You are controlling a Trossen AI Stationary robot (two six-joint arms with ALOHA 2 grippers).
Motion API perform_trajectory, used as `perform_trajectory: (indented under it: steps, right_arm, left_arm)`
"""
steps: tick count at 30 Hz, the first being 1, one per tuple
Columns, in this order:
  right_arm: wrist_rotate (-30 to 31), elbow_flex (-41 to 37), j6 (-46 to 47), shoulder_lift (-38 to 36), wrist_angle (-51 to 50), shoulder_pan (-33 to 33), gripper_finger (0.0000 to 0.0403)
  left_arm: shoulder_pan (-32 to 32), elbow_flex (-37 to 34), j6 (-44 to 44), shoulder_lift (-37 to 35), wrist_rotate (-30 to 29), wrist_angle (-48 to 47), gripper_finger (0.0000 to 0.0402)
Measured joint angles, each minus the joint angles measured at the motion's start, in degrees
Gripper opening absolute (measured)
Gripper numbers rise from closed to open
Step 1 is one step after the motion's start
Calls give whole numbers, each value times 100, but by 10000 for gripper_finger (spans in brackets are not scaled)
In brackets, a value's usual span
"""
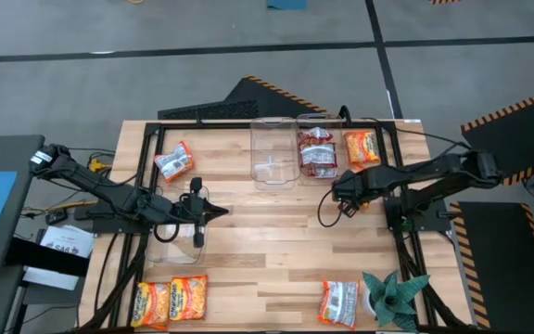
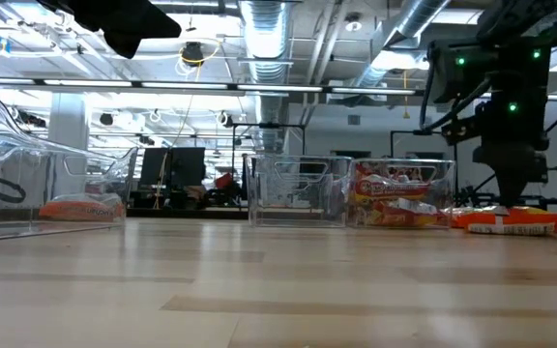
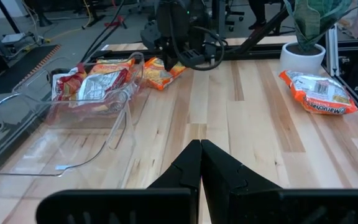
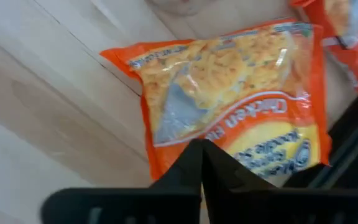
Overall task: Sort Maruchan noodles
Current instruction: Put the orange noodle pack into the top left transparent bin
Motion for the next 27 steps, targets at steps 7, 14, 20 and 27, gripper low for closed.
perform_trajectory:
  steps: [7, 14, 20, 27]
  right_arm:
    - [594, 172, 703, 15, -445, -88, 12]
    - [739, 172, 1027, 579, -421, -258, 7]
    - [914, 200, 1086, 1168, -384, -195, 7]
    - [69, 172, 988, 1147, -7, 500, 7]
  left_arm:
    - [0, 0, 2, 0, -3, 1, 0]
    - [0, 0, -1, 0, 4, 1, 0]
    - [0, 0, 0, 0, 7, 1, 0]
    - [0, 0, 2, 0, 7, 2, 0]
